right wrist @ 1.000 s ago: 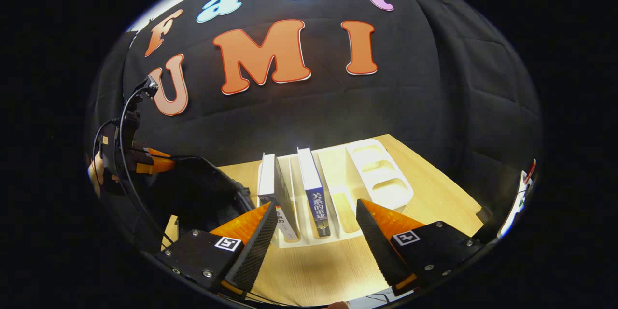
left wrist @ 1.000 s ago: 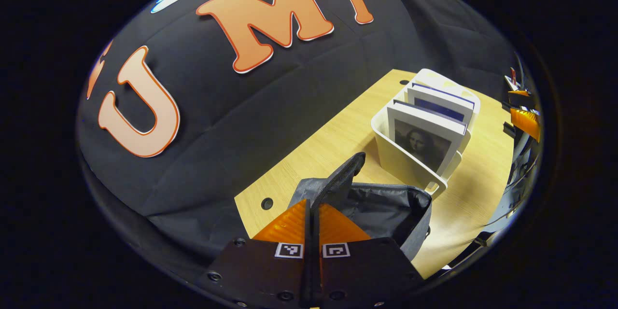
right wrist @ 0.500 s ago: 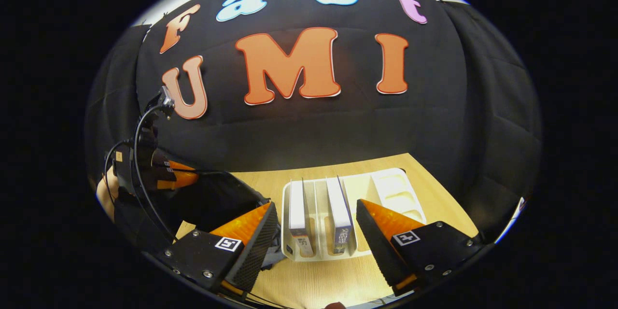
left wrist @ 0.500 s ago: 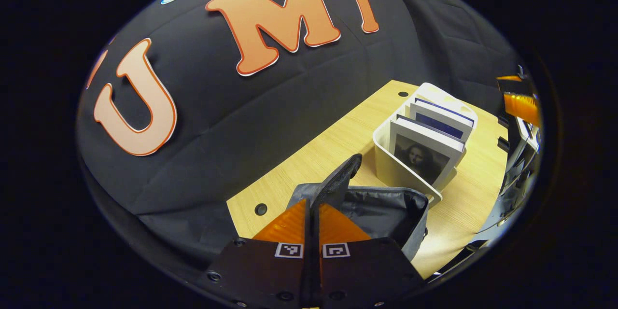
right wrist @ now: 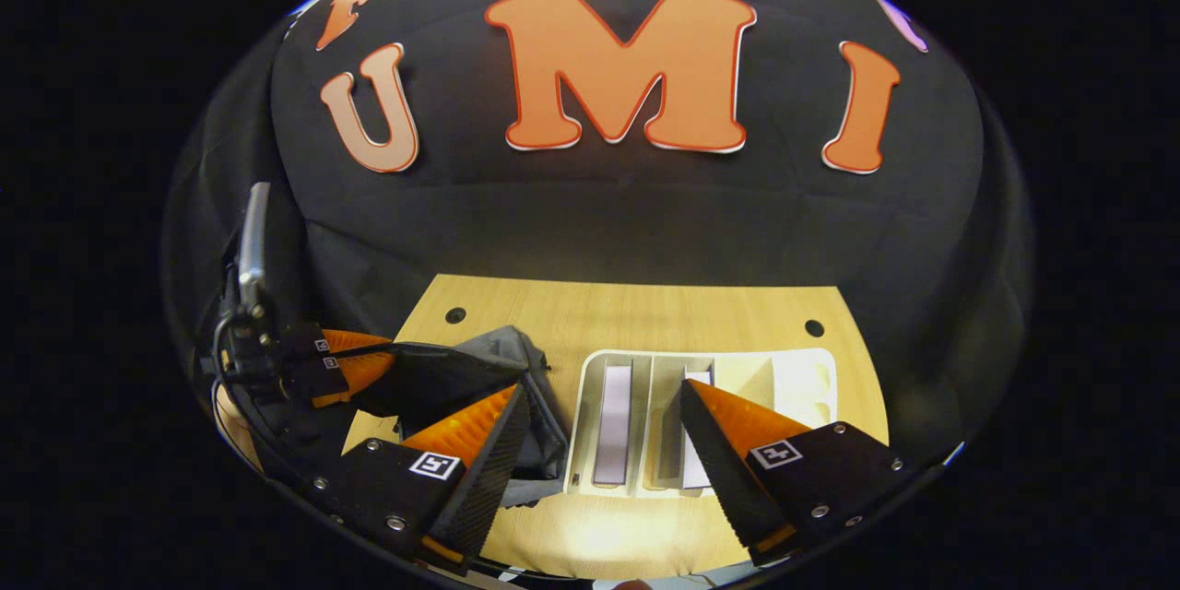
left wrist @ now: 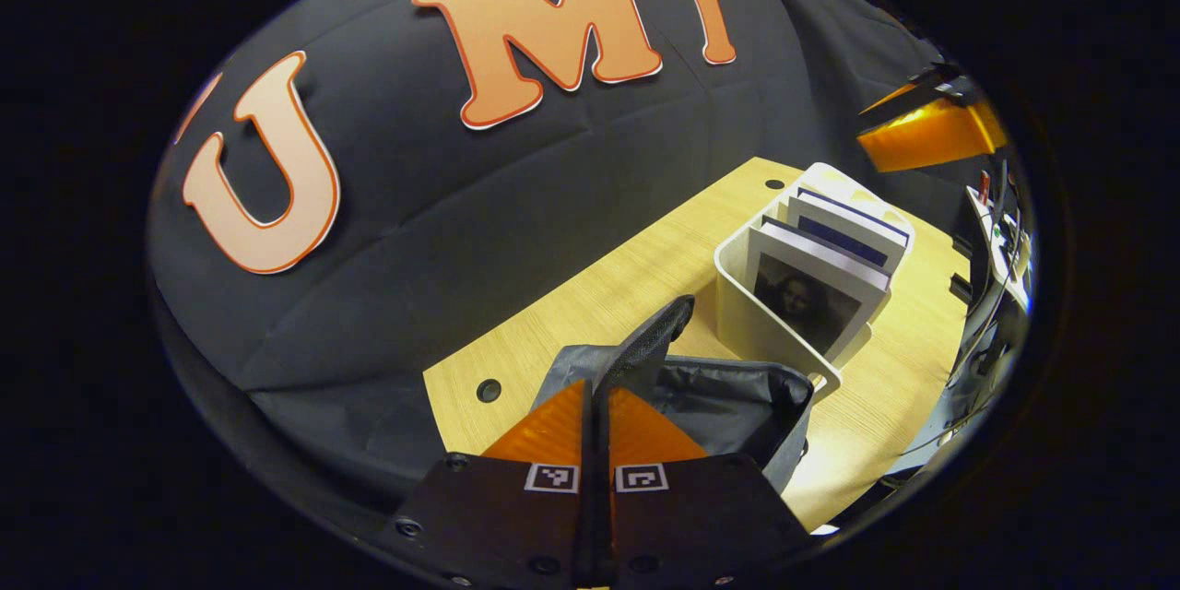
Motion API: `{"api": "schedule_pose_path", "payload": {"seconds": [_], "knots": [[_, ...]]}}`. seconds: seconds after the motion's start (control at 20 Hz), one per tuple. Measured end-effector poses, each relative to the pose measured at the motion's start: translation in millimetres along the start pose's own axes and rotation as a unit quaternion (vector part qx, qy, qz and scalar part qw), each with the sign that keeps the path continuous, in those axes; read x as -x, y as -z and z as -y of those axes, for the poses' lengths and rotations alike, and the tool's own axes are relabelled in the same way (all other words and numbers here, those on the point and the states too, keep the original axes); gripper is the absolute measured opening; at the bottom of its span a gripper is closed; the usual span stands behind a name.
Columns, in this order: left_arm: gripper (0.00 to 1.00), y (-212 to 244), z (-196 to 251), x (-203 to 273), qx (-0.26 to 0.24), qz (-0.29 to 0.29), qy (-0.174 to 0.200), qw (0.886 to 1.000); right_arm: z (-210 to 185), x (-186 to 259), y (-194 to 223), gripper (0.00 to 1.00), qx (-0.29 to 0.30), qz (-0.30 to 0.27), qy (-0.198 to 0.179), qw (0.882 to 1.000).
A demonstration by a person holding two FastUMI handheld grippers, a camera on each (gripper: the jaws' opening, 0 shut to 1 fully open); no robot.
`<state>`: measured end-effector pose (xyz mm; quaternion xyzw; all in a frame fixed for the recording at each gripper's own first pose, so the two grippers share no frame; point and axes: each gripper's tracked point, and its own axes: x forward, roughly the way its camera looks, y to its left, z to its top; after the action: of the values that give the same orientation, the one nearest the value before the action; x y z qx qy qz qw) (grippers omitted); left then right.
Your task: Open the schoolbag, grab two books from the bookshelf and put them into the schoolbag.
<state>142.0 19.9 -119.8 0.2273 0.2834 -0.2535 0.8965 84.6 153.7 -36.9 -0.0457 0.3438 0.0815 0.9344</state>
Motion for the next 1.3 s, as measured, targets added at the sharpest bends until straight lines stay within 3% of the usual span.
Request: {"api": "schedule_pose_path", "payload": {"seconds": [0.05,0.2,0.25,0.3,0.55,0.8,0.85,0.9,0.95,1.0,1.05,1.1,1.3], "knots": [[0.0,2,0,0,0.004,0.0,0.0,1.0,1,-11,6,0.99,0.006,-0.03,-0.003,1.0],[0.01,5,-2,0,0.007,-0.001,-0.003,1.0,4,-40,28,0.99,-0.001,-0.112,-0.007,0.994],[0.06,5,-2,0,0.007,0.0,-0.003,1.0,5,-49,35,0.99,-0.002,-0.13,-0.006,0.991],[0.01,6,-2,0,0.006,0.0,-0.001,1.0,6,-58,38,0.99,-0.004,-0.144,-0.006,0.989],[0.01,4,0,-9,-0.011,-0.006,0.013,1.0,14,-93,61,1.0,-0.026,-0.211,0.013,0.977],[0.01,3,-3,-22,-0.019,-0.012,0.019,1.0,12,-123,97,0.95,-0.066,-0.27,0.013,0.961],[0.01,3,-3,-24,-0.02,-0.012,0.021,1.0,14,-128,104,0.9,-0.071,-0.278,0.016,0.958],[0.0,3,-5,-23,-0.021,-0.013,0.022,0.999,14,-131,110,0.74,-0.075,-0.285,0.016,0.956],[0.0,3,-5,-24,-0.021,-0.014,0.022,0.999,13,-133,114,0.75,-0.076,-0.289,0.016,0.954],[0.0,3,-5,-24,-0.021,-0.015,0.024,0.999,15,-135,116,0.68,-0.077,-0.29,0.019,0.954],[0.0,3,-5,-25,-0.023,-0.016,0.025,0.999,16,-134,116,0.49,-0.078,-0.289,0.026,0.954],[0.0,4,-5,-24,-0.024,-0.015,0.025,0.999,16,-136,115,0.41,-0.081,-0.287,0.026,0.954],[0.0,6,-7,-21,-0.024,-0.013,0.026,0.999,13,-125,107,0.37,-0.088,-0.276,0.033,0.956]]}}
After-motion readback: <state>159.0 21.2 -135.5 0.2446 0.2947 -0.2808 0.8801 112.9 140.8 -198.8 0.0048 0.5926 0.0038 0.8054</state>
